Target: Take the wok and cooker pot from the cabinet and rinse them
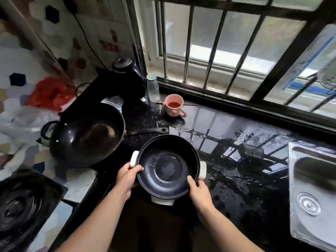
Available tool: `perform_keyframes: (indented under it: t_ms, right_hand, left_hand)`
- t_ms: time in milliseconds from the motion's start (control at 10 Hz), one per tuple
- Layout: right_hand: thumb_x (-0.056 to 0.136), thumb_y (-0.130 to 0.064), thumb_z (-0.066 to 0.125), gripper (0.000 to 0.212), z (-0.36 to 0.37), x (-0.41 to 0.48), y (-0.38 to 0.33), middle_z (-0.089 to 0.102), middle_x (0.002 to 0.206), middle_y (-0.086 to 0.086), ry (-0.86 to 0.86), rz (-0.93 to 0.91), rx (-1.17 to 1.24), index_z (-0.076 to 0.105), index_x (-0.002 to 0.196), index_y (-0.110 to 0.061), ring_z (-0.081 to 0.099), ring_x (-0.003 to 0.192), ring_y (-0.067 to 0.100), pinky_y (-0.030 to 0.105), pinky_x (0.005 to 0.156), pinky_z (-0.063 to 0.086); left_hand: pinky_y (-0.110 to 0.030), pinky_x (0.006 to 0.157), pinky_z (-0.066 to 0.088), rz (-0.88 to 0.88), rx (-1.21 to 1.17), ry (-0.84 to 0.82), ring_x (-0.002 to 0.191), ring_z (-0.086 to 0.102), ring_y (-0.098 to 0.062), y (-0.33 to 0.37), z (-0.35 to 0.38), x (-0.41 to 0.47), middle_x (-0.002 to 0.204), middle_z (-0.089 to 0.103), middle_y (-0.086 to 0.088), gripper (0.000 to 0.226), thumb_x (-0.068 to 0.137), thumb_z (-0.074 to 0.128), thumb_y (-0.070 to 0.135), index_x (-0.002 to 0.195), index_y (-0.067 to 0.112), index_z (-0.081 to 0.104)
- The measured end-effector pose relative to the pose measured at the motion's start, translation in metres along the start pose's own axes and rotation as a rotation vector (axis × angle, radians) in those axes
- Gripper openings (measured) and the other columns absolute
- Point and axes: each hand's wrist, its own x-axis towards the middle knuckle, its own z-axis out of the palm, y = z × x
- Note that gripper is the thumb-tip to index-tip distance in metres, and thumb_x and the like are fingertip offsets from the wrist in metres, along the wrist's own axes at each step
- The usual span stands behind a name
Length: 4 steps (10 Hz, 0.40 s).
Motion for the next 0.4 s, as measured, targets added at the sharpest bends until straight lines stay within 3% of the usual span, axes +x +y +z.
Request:
perform_keyframes:
  t_ms: [100, 200, 300, 400]
  right_hand:
    - [0.086, -0.060, 0.057, 0.057, 0.012, -0.006, -0.001, 0.065, 0.116, -0.006, 0.068, 0.036, 0.058, 0.059, 0.128, -0.020, 0.060, 0.099, 0.011, 0.029, 0.080, 0.042]
    - [0.085, -0.064, 0.058, 0.067, 0.018, -0.011, -0.003, 0.062, 0.121, -0.004, 0.129, 0.048, 0.106, 0.054, 0.135, -0.019, 0.058, 0.106, 0.017, 0.032, 0.090, 0.044]
    - [0.085, -0.062, 0.059, 0.071, 0.022, -0.028, -0.011, 0.059, 0.128, -0.002, 0.229, 0.080, 0.147, 0.050, 0.140, -0.019, 0.055, 0.115, 0.020, 0.034, 0.096, 0.039]
    - [0.090, -0.052, 0.058, 0.069, 0.024, -0.053, -0.029, 0.054, 0.141, 0.010, 0.410, 0.036, 0.089, 0.044, 0.143, -0.011, 0.051, 0.127, 0.027, 0.037, 0.101, 0.038]
  left_hand:
    - [-0.031, 0.056, 0.060, 0.031, 0.014, -0.048, 0.066, 0.075, -0.014, 0.002, -0.008, 0.008, 0.080, 0.080, -0.004, 0.012, 0.084, 0.074, 0.010, 0.094, 0.015, 0.075]
    - [-0.035, 0.067, 0.063, 0.051, 0.007, -0.176, 0.081, 0.079, -0.014, 0.000, -0.017, 0.009, 0.095, 0.083, 0.000, 0.018, 0.088, 0.077, 0.025, 0.105, 0.020, 0.076]
    - [-0.041, 0.088, 0.058, -0.011, -0.068, -0.229, 0.104, 0.074, -0.016, -0.004, -0.032, 0.003, 0.111, 0.080, 0.001, 0.026, 0.100, 0.062, 0.036, 0.117, 0.020, 0.073]
    - [-0.044, 0.093, 0.054, -0.072, -0.012, -0.216, 0.112, 0.068, -0.019, -0.033, -0.063, -0.007, 0.117, 0.075, -0.002, 0.030, 0.106, 0.048, 0.029, 0.121, 0.017, 0.070]
